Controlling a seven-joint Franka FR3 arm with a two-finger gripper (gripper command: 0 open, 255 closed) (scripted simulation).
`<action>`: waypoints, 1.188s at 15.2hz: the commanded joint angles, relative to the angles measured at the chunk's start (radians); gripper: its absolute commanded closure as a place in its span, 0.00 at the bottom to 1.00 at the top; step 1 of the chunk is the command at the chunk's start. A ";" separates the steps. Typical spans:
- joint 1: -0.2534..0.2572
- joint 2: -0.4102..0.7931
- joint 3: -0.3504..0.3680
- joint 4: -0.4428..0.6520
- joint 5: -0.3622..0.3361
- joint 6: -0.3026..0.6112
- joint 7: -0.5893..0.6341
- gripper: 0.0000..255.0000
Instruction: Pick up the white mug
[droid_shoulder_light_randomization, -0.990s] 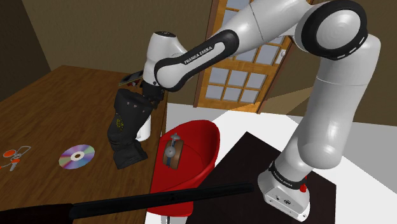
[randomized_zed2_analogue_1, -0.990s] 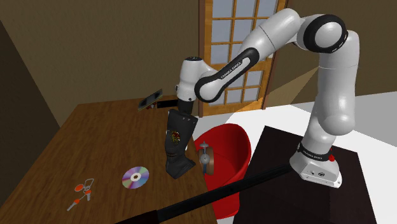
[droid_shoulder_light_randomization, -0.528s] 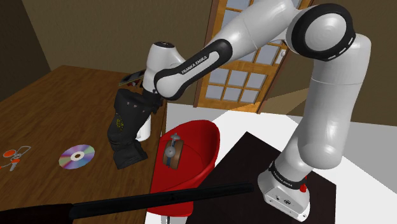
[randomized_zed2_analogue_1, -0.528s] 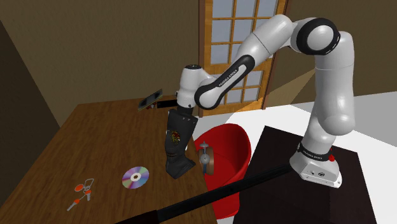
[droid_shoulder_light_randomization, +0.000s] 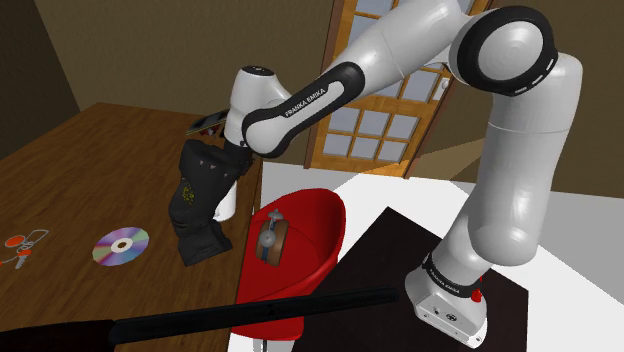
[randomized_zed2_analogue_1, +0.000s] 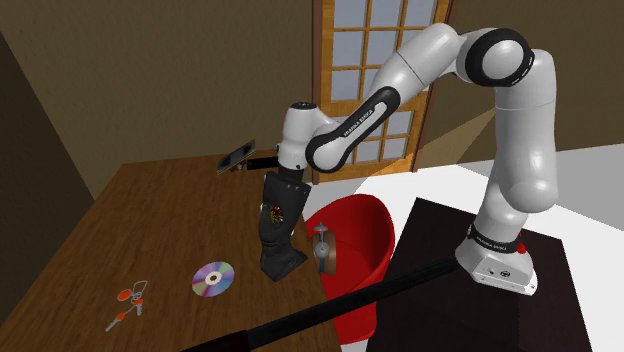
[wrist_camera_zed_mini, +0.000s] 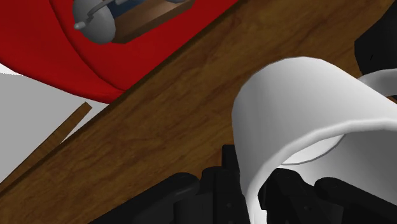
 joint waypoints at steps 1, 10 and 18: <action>0.000 0.000 0.000 0.000 0.000 0.000 0.000 1.00; -0.010 -0.067 0.012 0.026 0.024 -0.091 -0.012 1.00; -0.016 -0.119 0.018 0.061 0.042 -0.176 -0.020 1.00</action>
